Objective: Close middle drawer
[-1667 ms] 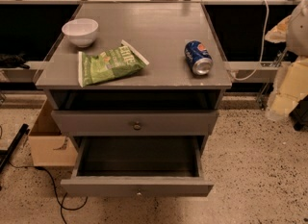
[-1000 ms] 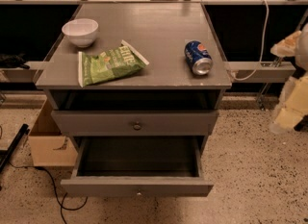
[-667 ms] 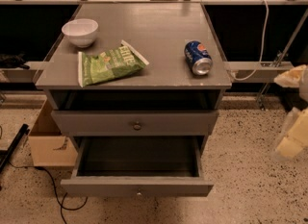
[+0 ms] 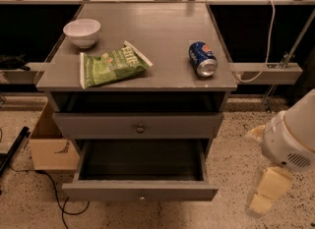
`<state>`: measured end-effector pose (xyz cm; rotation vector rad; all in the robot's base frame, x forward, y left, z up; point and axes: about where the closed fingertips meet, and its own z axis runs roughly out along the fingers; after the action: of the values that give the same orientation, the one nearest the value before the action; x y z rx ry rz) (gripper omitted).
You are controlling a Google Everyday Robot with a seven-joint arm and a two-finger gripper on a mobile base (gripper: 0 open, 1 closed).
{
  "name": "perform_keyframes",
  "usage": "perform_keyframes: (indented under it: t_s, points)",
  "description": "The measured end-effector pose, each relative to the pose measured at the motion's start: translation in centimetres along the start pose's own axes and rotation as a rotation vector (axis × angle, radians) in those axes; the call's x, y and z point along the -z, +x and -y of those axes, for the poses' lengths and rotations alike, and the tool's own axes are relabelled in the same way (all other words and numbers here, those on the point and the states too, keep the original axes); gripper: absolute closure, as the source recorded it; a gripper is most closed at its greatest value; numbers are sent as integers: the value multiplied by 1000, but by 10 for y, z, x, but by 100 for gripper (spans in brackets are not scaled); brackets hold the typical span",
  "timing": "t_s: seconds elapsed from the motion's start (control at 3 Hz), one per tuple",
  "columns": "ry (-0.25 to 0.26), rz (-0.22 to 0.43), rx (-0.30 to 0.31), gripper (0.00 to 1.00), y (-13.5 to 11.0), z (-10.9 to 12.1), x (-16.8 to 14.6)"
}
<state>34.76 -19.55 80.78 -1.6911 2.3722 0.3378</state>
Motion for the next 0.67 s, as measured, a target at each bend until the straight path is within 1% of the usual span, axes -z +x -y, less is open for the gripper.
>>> perform_keyframes:
  t_s: [0.33, 0.67]
  points:
    - [-58, -39, 50, 0, -7, -14, -36]
    - [-68, -45, 56, 0, -7, -18, -42]
